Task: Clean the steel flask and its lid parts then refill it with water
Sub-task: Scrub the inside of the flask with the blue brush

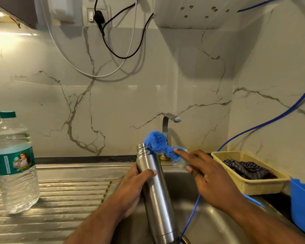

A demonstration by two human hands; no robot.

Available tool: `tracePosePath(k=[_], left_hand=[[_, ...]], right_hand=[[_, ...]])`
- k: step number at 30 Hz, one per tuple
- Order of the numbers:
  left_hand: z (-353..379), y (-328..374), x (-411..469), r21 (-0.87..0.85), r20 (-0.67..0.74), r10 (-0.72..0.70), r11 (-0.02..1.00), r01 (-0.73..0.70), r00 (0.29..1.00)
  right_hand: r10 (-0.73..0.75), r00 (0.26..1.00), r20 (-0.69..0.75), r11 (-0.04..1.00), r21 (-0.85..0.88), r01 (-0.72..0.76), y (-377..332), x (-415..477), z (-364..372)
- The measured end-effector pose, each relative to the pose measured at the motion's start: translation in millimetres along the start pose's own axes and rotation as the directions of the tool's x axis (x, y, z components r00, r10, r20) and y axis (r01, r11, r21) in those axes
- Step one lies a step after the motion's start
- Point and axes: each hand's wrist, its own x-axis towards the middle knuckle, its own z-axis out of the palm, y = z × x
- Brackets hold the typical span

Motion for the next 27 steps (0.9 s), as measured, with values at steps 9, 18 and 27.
tracePosePath(k=[9, 18, 27], left_hand=[[-1.3, -1.1, 0.4, 0.122, -0.032, 0.077, 0.990, -0.072, 0.997], [6.9, -1.9, -2.2, 0.209, -0.041, 0.136, 0.970, -0.124, 0.990], [5.5, 0.3, 0.3, 0.007, 0.016, -0.009, 1.000, 0.009, 1.000]], right_hand=[[-0.040, 0.999, 0.034, 0.999, -0.013, 0.041, -14.3, 1.5, 4.2], [-0.076, 0.993, 0.087, 0.995, -0.060, 0.081, -21.8, -1.1, 7.5], [-0.048, 0.997, 0.054, 0.999, -0.020, 0.049, -16.0, -2.7, 3.9]])
